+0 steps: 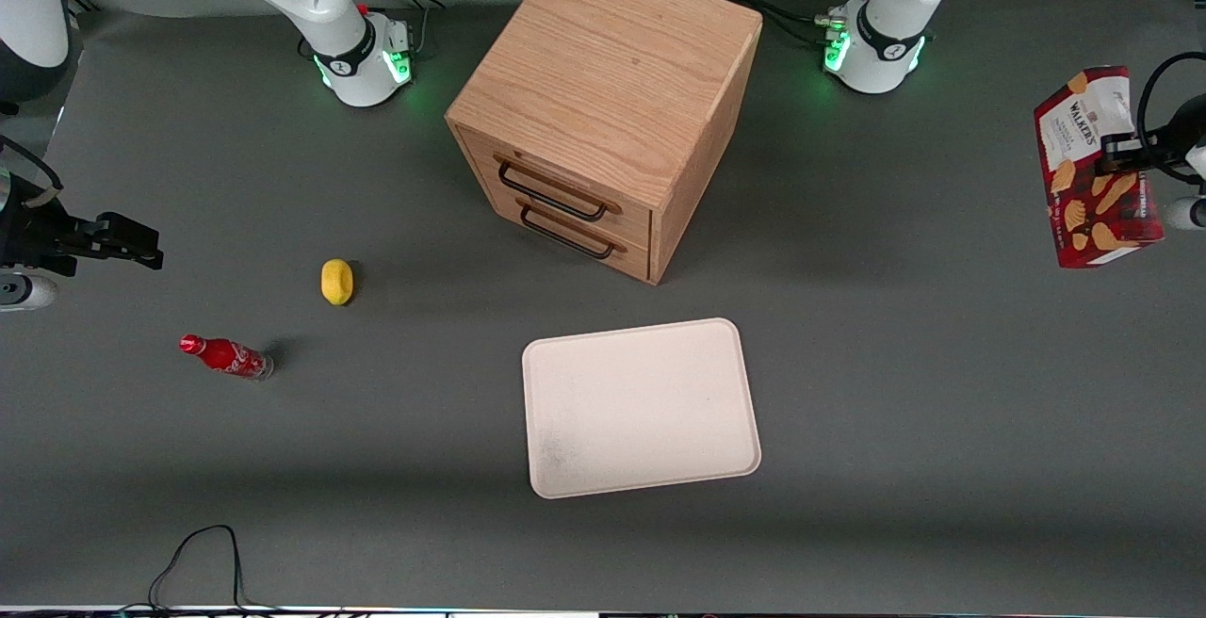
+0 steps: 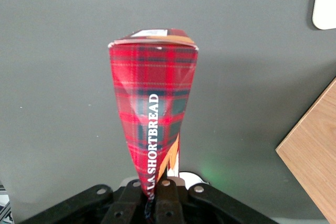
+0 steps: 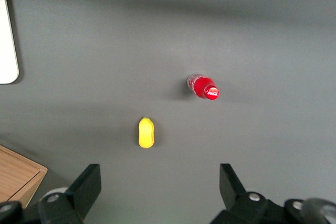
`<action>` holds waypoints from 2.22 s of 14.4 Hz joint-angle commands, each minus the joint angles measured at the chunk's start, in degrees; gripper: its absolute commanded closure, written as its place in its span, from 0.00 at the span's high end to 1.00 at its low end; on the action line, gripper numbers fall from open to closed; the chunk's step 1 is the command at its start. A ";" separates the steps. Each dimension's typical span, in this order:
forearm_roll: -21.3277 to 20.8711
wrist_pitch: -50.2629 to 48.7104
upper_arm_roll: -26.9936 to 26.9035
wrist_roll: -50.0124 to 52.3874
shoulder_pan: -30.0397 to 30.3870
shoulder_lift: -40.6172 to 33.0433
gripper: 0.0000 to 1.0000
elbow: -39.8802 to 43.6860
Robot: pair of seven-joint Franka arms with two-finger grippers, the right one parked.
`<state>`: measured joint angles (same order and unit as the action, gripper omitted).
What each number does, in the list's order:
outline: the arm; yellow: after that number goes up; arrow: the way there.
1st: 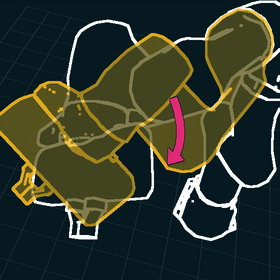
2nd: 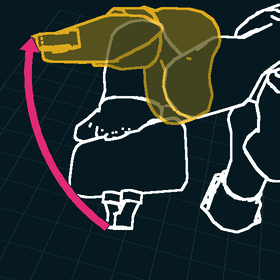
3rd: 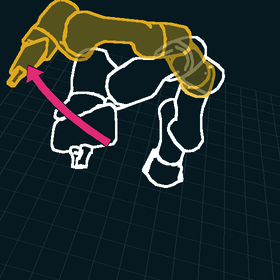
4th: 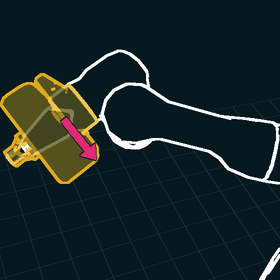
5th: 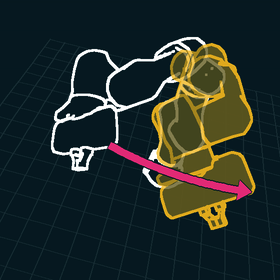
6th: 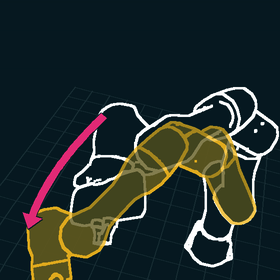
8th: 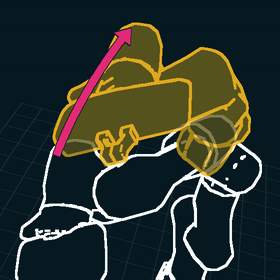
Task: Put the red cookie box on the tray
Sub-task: 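Carry the held box with the left gripper over the white tray, then lower the box onto the tray and open the left gripper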
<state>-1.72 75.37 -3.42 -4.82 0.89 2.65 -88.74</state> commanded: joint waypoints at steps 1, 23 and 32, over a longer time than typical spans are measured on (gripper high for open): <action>-0.56 -1.71 -0.18 -0.10 -0.45 2.53 0.00 3.39; 1.55 24.11 18.28 43.32 -17.42 48.76 0.00 35.65; -3.19 31.95 18.01 39.45 -17.33 53.25 0.00 31.35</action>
<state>-3.32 106.68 15.15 35.35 -15.92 56.77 -56.29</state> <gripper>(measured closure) 0.969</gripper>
